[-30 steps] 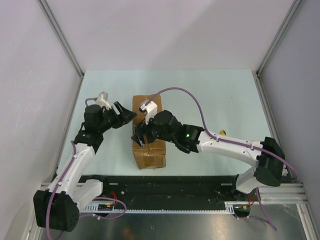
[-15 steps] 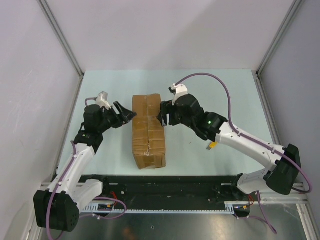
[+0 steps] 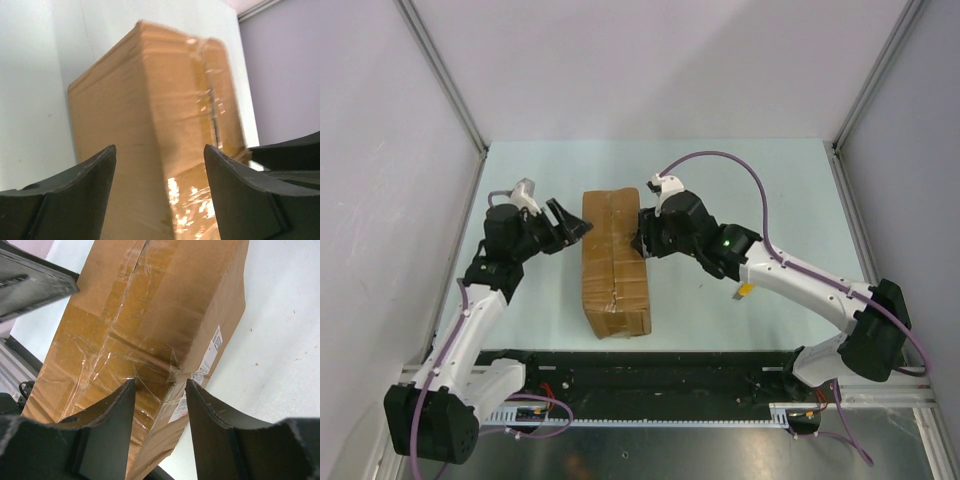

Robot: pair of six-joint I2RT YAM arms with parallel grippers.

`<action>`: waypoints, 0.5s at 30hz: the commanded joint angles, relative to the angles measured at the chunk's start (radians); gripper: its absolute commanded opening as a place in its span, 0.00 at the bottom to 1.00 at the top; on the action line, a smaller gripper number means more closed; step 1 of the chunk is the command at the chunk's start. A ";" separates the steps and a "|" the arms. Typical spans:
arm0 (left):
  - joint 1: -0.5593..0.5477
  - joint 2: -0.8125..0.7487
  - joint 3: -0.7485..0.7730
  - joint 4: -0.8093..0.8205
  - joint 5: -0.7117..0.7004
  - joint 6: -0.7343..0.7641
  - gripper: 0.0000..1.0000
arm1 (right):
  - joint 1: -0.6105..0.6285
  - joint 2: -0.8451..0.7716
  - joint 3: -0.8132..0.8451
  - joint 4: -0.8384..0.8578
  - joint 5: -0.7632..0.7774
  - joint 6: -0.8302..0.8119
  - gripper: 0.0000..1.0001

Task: Unpack the express box
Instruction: Adjust the express box at the center of the board.

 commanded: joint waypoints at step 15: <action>-0.168 0.167 0.339 0.134 0.030 -0.048 0.59 | 0.008 0.046 0.002 -0.075 0.016 0.042 0.24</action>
